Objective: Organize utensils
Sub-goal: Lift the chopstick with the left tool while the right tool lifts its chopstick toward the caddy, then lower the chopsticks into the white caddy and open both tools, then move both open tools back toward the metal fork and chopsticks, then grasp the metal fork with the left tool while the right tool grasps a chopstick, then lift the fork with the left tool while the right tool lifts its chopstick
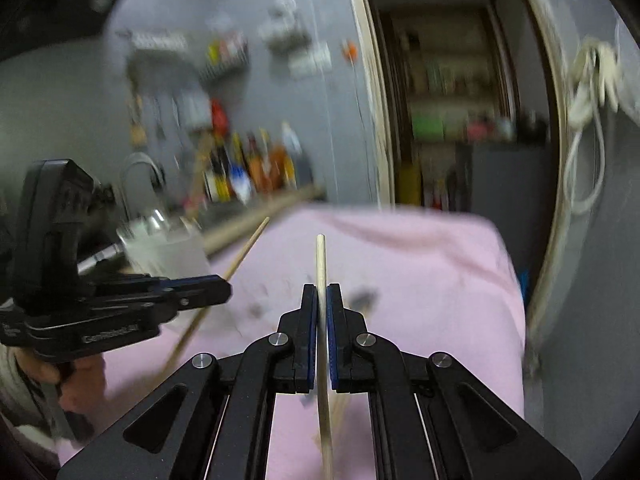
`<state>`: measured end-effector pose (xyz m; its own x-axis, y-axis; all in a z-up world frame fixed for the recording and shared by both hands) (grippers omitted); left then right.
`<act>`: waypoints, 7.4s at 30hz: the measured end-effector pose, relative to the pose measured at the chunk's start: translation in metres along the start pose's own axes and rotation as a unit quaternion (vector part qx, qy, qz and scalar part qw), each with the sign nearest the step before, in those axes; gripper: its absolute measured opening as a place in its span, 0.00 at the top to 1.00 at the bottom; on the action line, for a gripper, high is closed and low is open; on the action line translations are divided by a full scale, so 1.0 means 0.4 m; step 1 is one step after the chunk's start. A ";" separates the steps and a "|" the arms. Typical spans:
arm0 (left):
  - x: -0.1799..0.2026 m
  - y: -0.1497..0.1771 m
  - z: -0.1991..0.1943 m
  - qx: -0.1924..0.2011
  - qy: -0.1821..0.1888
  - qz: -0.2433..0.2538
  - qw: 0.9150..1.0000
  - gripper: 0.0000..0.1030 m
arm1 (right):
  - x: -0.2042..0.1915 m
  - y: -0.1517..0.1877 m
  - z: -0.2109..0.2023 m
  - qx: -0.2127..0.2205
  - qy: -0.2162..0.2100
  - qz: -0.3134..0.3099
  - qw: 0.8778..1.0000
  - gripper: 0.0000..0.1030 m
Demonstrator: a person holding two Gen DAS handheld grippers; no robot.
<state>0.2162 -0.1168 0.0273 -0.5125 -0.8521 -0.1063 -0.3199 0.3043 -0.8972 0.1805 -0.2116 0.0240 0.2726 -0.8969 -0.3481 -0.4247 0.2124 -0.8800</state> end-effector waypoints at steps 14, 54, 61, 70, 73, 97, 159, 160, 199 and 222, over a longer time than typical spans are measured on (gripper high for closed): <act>-0.159 -0.134 -0.272 0.165 -0.144 -0.014 0.976 0.96 | -0.243 -0.171 -0.057 0.219 -0.096 -0.033 0.970 0.97; -0.547 -0.029 -0.341 0.203 -0.303 -0.142 0.920 0.96 | -0.387 -0.184 0.213 0.272 -0.119 0.021 0.955 0.97; -0.537 -0.014 -0.306 0.162 -0.302 -0.125 0.931 0.96 | -0.391 -0.155 0.232 0.236 -0.113 0.005 0.965 0.97; -0.455 0.016 -0.242 0.089 -0.251 -0.070 0.962 0.96 | -0.361 -0.107 0.240 0.158 -0.094 -0.001 0.983 0.95; -0.440 0.027 -0.236 0.079 -0.228 -0.072 0.968 0.95 | -0.357 -0.101 0.223 0.148 -0.092 -0.006 0.985 0.85; -0.299 -0.076 -0.345 0.144 -0.260 -0.023 0.955 0.10 | -0.184 -0.175 -0.074 0.219 -0.002 -0.008 0.976 0.00; 0.017 0.115 0.365 -0.239 0.147 -0.032 0.959 0.75 | 0.138 0.184 0.119 -0.243 0.098 -0.004 0.965 0.71; 0.017 0.114 0.369 -0.238 0.149 -0.033 0.959 0.76 | 0.137 0.186 0.121 -0.244 0.098 -0.006 0.965 0.71; 0.038 0.188 0.189 -0.277 0.184 -0.057 0.941 0.97 | 0.191 0.195 -0.004 -0.237 0.160 0.001 0.958 0.99; 0.018 0.144 0.257 -0.300 0.143 0.047 0.942 0.82 | 0.164 0.140 0.217 -0.300 0.089 -0.019 0.950 0.92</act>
<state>0.2760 -0.1490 -0.0691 -0.7270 -0.6863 0.0243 -0.6119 0.6313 -0.4764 0.2496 -0.2251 -0.0761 0.1700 -0.9625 -0.2116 -0.8470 -0.0329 -0.5306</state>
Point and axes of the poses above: each gripper's, at about its wrist camera, not at the fingertips, and z roughly the way its jaws point, x to its right, y to its underside, the point moved 6 cm from there along z, roughly the way its jaws point, and after that the axes turned 15 degrees about z, right-handed, at the moved point
